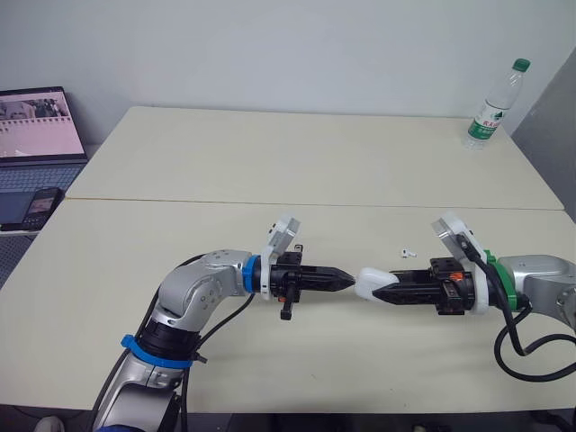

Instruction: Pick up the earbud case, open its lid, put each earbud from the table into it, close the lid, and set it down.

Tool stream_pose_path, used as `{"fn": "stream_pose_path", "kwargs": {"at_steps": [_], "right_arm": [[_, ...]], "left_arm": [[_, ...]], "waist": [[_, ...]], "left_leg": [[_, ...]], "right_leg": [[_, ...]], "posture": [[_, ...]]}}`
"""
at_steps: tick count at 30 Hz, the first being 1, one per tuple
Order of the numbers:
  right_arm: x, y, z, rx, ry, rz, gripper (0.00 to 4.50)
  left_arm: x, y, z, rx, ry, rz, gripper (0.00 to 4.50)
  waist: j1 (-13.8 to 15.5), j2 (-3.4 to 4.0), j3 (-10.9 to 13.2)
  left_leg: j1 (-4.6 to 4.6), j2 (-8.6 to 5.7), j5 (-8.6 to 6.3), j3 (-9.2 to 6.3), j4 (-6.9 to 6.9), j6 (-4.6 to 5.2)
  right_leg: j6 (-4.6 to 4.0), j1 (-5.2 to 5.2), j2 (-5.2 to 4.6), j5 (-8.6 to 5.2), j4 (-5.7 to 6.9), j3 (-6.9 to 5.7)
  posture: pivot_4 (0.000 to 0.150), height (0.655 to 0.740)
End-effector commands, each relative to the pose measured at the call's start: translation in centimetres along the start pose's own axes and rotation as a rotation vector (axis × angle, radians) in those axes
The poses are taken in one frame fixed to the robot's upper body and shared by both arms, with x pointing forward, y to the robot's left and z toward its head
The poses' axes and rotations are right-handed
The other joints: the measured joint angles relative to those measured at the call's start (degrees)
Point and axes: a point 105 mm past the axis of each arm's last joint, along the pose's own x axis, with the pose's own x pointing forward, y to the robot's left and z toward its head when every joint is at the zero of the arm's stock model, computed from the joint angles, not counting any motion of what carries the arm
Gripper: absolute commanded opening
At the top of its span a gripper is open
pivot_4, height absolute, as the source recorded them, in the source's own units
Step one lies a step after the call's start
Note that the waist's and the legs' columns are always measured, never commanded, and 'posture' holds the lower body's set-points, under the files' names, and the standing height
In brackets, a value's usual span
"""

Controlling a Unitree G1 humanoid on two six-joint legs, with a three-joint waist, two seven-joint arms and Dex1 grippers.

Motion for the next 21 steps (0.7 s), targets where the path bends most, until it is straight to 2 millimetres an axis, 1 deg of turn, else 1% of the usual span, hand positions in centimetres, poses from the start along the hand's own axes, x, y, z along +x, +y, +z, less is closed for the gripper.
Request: {"fn": "stream_pose_path", "kwargs": {"at_steps": [1, 3, 12, 15, 17, 21], "right_arm": [[0.19, 0.98, 1.15, -0.067, -0.019, 0.036, 0.78], [0.23, 1.05, 1.18, -0.071, -0.018, 0.039, 0.78], [0.48, 1.51, 1.49, -0.088, -0.015, 0.060, 0.78], [0.45, 1.46, 1.44, -0.086, -0.013, 0.056, 0.78], [0.46, 1.42, 1.45, -0.086, -0.015, 0.055, 0.78], [0.52, 1.44, 1.44, -0.085, -0.017, 0.056, 0.78]], "left_arm": [[1.07, -0.54, 0.31, 0.036, 0.008, -0.033, 1.25], [1.08, -0.68, 0.35, 0.031, 0.005, -0.047, 1.89], [1.22, -0.79, 0.41, 0.025, -0.003, -0.062, 1.89], [1.17, -0.77, 0.46, 0.026, -0.005, -0.063, 1.33], [1.18, -0.74, 0.48, 0.026, -0.007, -0.063, 0.73], [1.20, -0.74, 0.51, 0.025, -0.010, -0.065, 0.70]], "waist": [[0.0, 0.00, 0.0], [0.0, 0.00, 0.0], [0.0, 0.00, 0.0], [0.0, 0.00, 0.0], [0.0, 0.00, 0.0], [0.0, 0.00, 0.0]], "left_leg": [[0.00, 0.00, 0.00, 0.00, 0.00, 0.00], [0.00, -0.01, 0.00, 0.00, 0.00, 0.00], [0.01, -0.01, 0.00, -0.02, 0.01, 0.00], [0.01, -0.02, 0.00, 0.00, 0.01, 0.00], [0.01, -0.01, 0.00, -0.01, 0.01, 0.00], [0.02, -0.01, 0.00, -0.01, 0.01, 0.00]], "right_leg": [[0.00, 0.00, 0.00, 0.00, 0.00, 0.00], [0.00, 0.00, 0.00, 0.00, 0.00, 0.01], [-0.02, 0.02, 0.00, 0.02, 0.01, -0.01], [-0.02, 0.03, 0.00, 0.02, 0.00, 0.01], [-0.03, 0.03, 0.00, 0.03, 0.01, 0.00], [-0.03, 0.02, 0.00, 0.03, 0.02, 0.00]], "posture": [[0.150, 0.7362], [0.150, 0.7362], [0.150, 0.7362], [0.150, 0.7362], [0.150, 0.7362], [0.150, 0.7362]]}}
